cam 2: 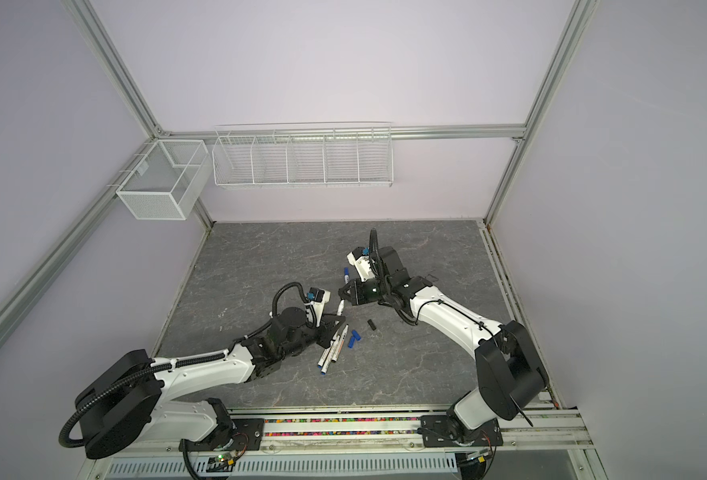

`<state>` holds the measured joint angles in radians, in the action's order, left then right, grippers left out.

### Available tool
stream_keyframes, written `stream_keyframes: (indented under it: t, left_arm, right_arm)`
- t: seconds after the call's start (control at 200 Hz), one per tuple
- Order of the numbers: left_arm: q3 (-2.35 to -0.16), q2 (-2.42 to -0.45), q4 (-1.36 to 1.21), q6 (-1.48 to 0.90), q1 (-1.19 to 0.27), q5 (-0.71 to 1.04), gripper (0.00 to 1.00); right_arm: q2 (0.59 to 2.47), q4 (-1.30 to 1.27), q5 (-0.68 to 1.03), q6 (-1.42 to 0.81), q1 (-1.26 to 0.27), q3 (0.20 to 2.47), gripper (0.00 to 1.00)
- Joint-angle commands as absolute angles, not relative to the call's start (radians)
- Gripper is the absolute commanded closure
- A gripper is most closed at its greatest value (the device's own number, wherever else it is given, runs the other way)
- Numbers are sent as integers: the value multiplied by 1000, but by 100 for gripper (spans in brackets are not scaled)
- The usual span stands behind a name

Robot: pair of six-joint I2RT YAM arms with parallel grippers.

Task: Insert the pens into the pen caps
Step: 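Press the black cap down onto the marker tip with the right gripper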

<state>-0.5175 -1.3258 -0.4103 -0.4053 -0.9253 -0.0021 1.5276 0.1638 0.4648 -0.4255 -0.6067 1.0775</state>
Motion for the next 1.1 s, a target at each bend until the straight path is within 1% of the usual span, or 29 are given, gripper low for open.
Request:
stream_keyframes:
  t: [0.0, 0.25, 0.465, 0.69, 0.92, 1.095]
  left_arm:
    - [-510, -1317, -451, -393, -925, -17, 100]
    - [-516, -1320, -498, -390, -925, -28, 100]
    - [-533, -1322, -634, -392, -922, -64, 100]
    - [-568, -1321, -705, -384, -920, -123, 100]
    - [-621, -1315, -654, -311, -920, -123, 100]
    - [-604, -1328, -648, -289, -924, -128, 100]
  right_arm:
    - [1509, 213, 445, -393, -612, 1067, 92]
    - [1476, 173, 507, -414, -611, 1039, 91]
    - [1392, 76, 665, -475, -577, 999, 91]
    - [1332, 184, 769, -397, -576, 996, 91]
    - [1304, 301, 805, -313, -582, 984, 90]
    - [1333, 342, 812, -279, -607, 991, 89]
